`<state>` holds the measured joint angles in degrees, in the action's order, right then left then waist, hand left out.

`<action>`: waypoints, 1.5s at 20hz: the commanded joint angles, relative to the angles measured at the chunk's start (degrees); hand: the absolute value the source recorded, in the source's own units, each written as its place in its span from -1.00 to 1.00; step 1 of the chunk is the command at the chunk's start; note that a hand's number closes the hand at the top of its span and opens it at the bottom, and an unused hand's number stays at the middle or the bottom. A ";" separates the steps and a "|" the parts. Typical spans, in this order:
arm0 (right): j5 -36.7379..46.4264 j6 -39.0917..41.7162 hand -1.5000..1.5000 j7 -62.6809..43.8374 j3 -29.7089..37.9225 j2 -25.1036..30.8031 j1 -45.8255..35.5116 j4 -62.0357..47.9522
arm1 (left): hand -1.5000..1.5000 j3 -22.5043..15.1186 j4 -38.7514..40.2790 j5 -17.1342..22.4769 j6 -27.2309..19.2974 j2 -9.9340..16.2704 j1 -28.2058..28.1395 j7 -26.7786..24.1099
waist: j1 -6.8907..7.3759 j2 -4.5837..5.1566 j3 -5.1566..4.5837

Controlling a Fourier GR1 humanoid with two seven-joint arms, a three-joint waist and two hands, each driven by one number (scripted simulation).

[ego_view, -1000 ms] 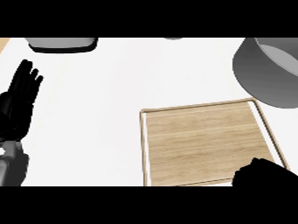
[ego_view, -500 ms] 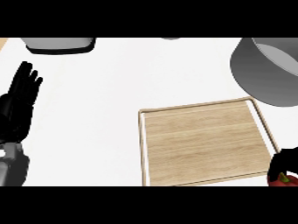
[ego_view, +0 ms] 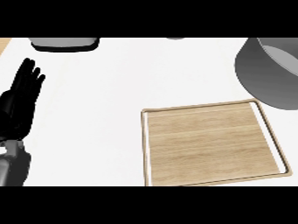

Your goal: Pick the bell pepper from the tray and place it in the pot

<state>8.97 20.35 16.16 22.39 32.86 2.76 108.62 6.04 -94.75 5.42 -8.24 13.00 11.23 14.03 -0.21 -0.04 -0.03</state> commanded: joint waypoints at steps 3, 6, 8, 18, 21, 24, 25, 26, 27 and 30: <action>-5.36 4.11 1.00 0.01 5.67 4.36 -9.18 -13.79 | 0.00 -0.33 4.46 -1.01 0.25 -1.87 1.19 -4.26 | 0.23 0.12 0.03; -0.93 1.30 1.00 -2.32 1.66 5.30 -19.01 -23.81 | 0.00 -0.07 1.11 -0.54 1.12 -0.09 1.96 0.24 | 0.97 0.20 0.04; 2.71 -0.85 1.00 -0.36 -1.52 4.22 -22.89 -30.15 | 0.00 1.34 2.57 0.28 1.56 0.64 3.41 0.50 | 1.19 0.30 0.05; 17.78 -18.73 1.00 10.32 -3.47 6.45 -31.33 -47.80 | 0.00 -0.51 -0.29 -0.39 1.48 -0.89 2.07 0.60 | 3.10 0.84 0.15; 22.24 -23.46 1.00 13.89 -3.70 8.84 -34.26 -56.99 | 0.00 -0.81 -0.45 -0.72 1.68 -1.20 0.64 -0.40 | 3.26 0.90 0.16; 25.80 -28.56 1.00 17.57 -5.14 7.88 -40.00 -67.75 | 0.00 -2.99 -1.05 -2.54 0.17 -2.71 2.02 0.81 | 3.83 1.14 0.22; 26.41 -32.05 1.00 20.37 -5.66 4.55 -38.49 -70.33 | 0.00 -1.25 3.96 -1.55 0.42 -2.70 4.98 -1.16 | 3.31 1.50 0.23; 25.77 -29.84 1.00 21.84 -4.98 6.66 -41.76 -74.06 | 0.00 -3.58 1.71 -3.04 -0.79 -4.41 3.81 -0.62 | 3.85 1.44 0.27; 26.77 -32.91 1.00 22.48 -5.19 5.20 -42.47 -75.81 | 0.00 -1.89 4.42 -2.49 0.06 -3.29 4.56 -2.47 | 3.74 1.57 0.25; 27.83 -29.60 1.00 21.31 -5.96 5.96 -45.87 -81.99 | 0.00 -1.42 1.95 -1.40 0.90 -1.94 5.04 1.14 | 4.26 1.42 0.26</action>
<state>34.94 -8.63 36.96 17.50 40.53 -38.69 35.72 4.55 -92.62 3.74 -7.55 10.79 15.25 13.79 3.09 0.67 -0.47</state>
